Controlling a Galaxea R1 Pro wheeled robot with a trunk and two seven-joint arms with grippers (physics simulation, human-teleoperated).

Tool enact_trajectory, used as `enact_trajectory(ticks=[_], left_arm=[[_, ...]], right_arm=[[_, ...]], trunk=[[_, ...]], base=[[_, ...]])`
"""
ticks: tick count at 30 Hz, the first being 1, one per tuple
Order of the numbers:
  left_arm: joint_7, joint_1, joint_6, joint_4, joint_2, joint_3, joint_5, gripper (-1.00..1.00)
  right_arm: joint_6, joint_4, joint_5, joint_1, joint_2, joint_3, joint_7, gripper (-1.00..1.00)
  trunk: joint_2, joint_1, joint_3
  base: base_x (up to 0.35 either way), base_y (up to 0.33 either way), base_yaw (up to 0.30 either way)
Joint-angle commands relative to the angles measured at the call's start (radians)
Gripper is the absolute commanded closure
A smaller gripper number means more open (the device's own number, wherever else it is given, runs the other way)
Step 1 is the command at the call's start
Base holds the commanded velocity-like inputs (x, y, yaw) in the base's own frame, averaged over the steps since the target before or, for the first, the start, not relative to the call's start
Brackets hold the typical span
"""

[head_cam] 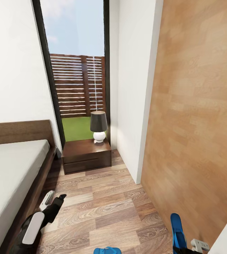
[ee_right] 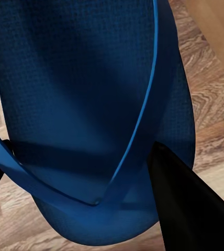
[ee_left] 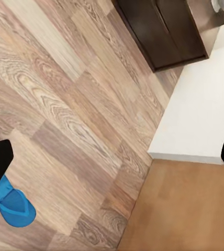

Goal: In the bedroom, move the book from the bed onto either nightstand, and place the two sandals side by side next to the bed.

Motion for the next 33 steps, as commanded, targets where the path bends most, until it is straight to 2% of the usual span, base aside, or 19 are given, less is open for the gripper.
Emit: enact_trajectory(ticks=[1, 8, 13, 17, 18, 19, 20, 22, 23, 25, 27, 28, 29, 30, 32, 33], left_arm=[[0.008, -0.001, 0.005, -0.003, -0.001, 0.003, 0.016, -1.0], [0.054, -0.002, 0.003, -0.014, -0.008, 0.003, 0.08, -1.0], [0.139, -0.003, 0.003, -0.058, -0.03, 0.003, 0.105, -1.0], [0.261, -0.003, -0.014, -0.113, -0.067, 0.003, 0.113, -1.0], [0.314, -0.004, -0.035, -0.136, -0.079, 0.003, 0.114, -1.0], [0.402, -0.004, -0.083, -0.166, -0.095, 0.001, 0.116, -1.0], [0.46, -0.004, -0.12, -0.181, -0.103, 0.0, 0.118, -1.0], [0.548, -0.004, -0.181, -0.198, -0.112, -0.007, 0.124, -1.0], [0.581, -0.006, -0.205, -0.204, -0.115, -0.021, 0.136, -1.0], [0.599, -0.011, -0.218, -0.207, -0.116, -0.045, 0.156, -1.0], [0.614, -0.022, -0.228, -0.209, -0.117, -0.099, 0.197, -1.0], [0.616, -0.023, -0.229, -0.21, -0.118, -0.11, 0.207, -1.0], [0.618, -0.025, -0.23, -0.21, -0.118, -0.13, 0.229, -1.0], [0.626, -0.03, -0.231, -0.21, -0.119, -0.167, 0.282, -1.0], [0.632, -0.032, -0.231, -0.21, -0.119, -0.185, 0.313, -1.0], [0.641, -0.033, -0.231, -0.21, -0.12, -0.202, 0.348, -1.0]], right_arm=[[0.0, 0.002, -0.003, -0.001, 0.0, -0.006, 0.005, 1.0], [0.0, 0.002, -0.003, -0.001, 0.0, -0.006, 0.005, 1.0], [0.0, 0.002, -0.003, -0.001, 0.0, -0.006, 0.005, 1.0], [0.0, 0.002, -0.003, -0.001, 0.0, -0.006, 0.005, 1.0], [0.0, 0.002, -0.003, -0.001, 0.0, -0.006, 0.005, 1.0], [0.0, 0.002, -0.003, -0.001, 0.0, -0.006, 0.005, 1.0], [0.0, 0.002, -0.003, -0.001, 0.0, -0.006, 0.006, 1.0], [0.0, 0.002, -0.003, -0.001, 0.0, -0.006, 0.006, 1.0], [0.0, 0.002, -0.003, -0.001, 0.0, -0.006, 0.006, 1.0], [0.0, 0.002, -0.003, -0.001, 0.0, -0.006, 0.006, 1.0], [0.0, 0.002, -0.003, -0.001, 0.0, -0.006, 0.007, 1.0], [0.0, 0.002, -0.003, -0.001, 0.0, -0.006, 0.007, 1.0], [0.0, 0.002, -0.003, -0.001, 0.0, -0.006, 0.007, 1.0], [0.0, 0.002, -0.003, -0.001, 0.0, -0.006, 0.007, 1.0], [0.0, 0.002, -0.003, -0.001, 0.0, -0.006, 0.007, 1.0], [0.0, 0.002, -0.003, -0.001, 0.0, -0.006, 0.007, 1.0]], trunk=[[-0.001, 0.0, -0.001], [-0.001, 0.0, -0.001], [-0.001, 0.0, -0.001], [-0.001, 0.0, -0.001], [-0.001, 0.0, -0.001], [-0.001, 0.0, -0.001], [-0.001, 0.0, -0.001], [-0.001, 0.0, -0.001], [-0.001, 0.0, -0.001], [-0.001, 0.0, -0.001], [-0.001, 0.0, -0.001], [-0.001, 0.0, -0.001], [-0.001, 0.0, -0.001], [-0.001, 0.0, -0.001], [-0.001, 0.0, -0.001], [-0.001, 0.0, -0.001]], base=[[0.0, 0.0, 0.0], [0.0, 0.0, 0.0], [0.0, 0.0, 0.0], [0.0, 0.0, 0.0], [0.0, 0.0, 0.0], [0.0, 0.0, 0.0], [0.0, 0.0, 0.0], [0.0, 0.0, 0.0], [0.0, 0.0, 0.0], [0.0, 0.0, 0.0], [0.0, 0.0, 0.0], [0.0, 0.0, 0.0], [0.0, 0.0, 0.0], [0.0, 0.0, 0.0], [0.0, 0.0, 0.0], [0.0, 0.0, 0.0]])
